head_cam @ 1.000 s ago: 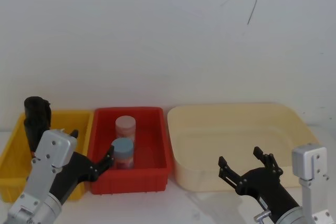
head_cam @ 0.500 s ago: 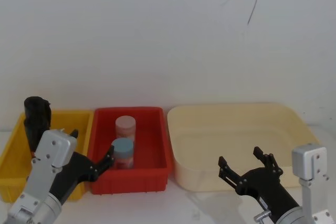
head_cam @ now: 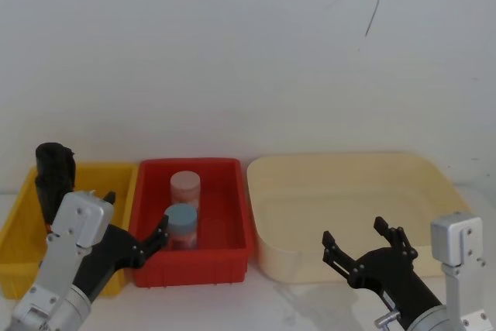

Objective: Pick up the garbage bag with the one hand and transfer it to the other hand.

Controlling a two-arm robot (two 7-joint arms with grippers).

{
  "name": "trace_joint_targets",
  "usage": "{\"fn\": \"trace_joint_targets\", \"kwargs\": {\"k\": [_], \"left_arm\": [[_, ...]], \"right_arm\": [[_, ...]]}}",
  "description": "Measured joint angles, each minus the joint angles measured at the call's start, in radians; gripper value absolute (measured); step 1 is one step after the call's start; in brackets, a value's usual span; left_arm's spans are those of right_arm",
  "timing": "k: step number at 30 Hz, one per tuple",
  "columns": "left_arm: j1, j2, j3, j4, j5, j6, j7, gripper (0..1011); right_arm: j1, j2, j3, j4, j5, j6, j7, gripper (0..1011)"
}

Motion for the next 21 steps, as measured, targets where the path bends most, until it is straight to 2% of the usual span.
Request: {"fn": "trace_joint_targets", "kwargs": {"k": [21], "left_arm": [[0.0, 0.0, 0.0, 0.0, 0.0, 0.0, 0.0, 1001]], "right_arm": [[0.0, 0.0, 0.0, 0.0, 0.0, 0.0, 0.0, 1000]]}}
